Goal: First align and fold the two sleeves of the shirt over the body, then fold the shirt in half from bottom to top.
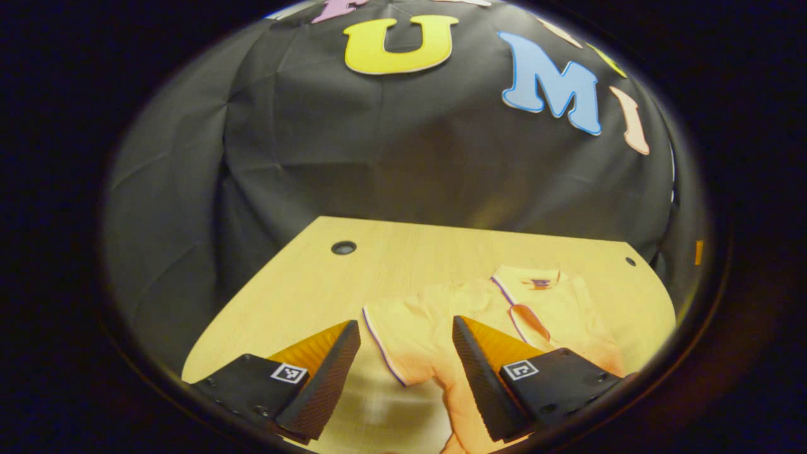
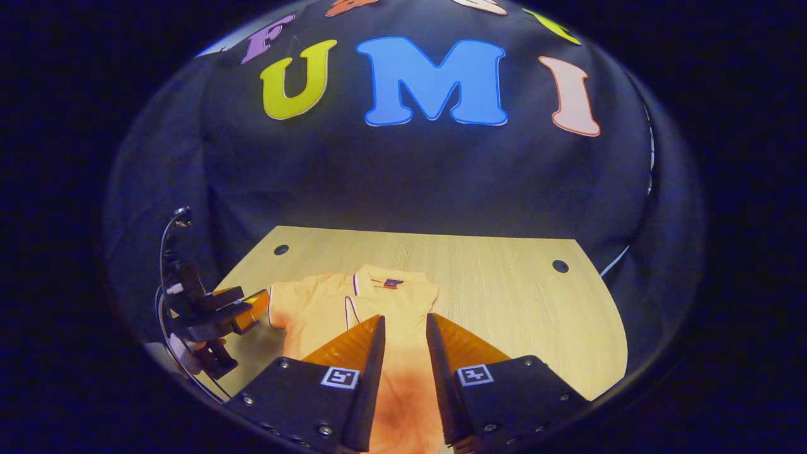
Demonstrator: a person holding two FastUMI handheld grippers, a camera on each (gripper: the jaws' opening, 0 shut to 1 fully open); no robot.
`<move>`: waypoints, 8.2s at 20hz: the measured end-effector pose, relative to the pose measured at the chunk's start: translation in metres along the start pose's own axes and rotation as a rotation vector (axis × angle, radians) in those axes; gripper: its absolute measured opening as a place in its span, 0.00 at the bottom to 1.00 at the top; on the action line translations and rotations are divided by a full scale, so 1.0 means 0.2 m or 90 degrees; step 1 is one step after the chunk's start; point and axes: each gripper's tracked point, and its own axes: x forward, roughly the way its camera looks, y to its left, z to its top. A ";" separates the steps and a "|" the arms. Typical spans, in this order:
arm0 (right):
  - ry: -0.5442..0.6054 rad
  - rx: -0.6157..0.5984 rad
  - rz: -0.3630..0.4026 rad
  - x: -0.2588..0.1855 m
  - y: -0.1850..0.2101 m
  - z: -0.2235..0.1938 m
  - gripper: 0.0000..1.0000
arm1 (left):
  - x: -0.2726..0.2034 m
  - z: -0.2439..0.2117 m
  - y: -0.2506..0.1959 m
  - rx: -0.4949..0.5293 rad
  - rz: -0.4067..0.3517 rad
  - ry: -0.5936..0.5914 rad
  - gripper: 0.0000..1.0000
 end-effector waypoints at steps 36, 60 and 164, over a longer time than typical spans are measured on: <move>0.066 0.156 -0.138 -0.36 -0.50 -0.47 0.42 | 0.22 0.00 -0.83 0.179 -0.090 0.005 0.09; 0.217 0.138 -0.050 -0.35 -0.32 -1.01 0.46 | -0.52 -0.47 -0.55 0.183 -0.181 0.128 0.92; 0.157 0.067 -0.033 1.30 -0.55 0.23 0.65 | 0.88 0.30 -0.35 0.054 -0.055 0.105 0.94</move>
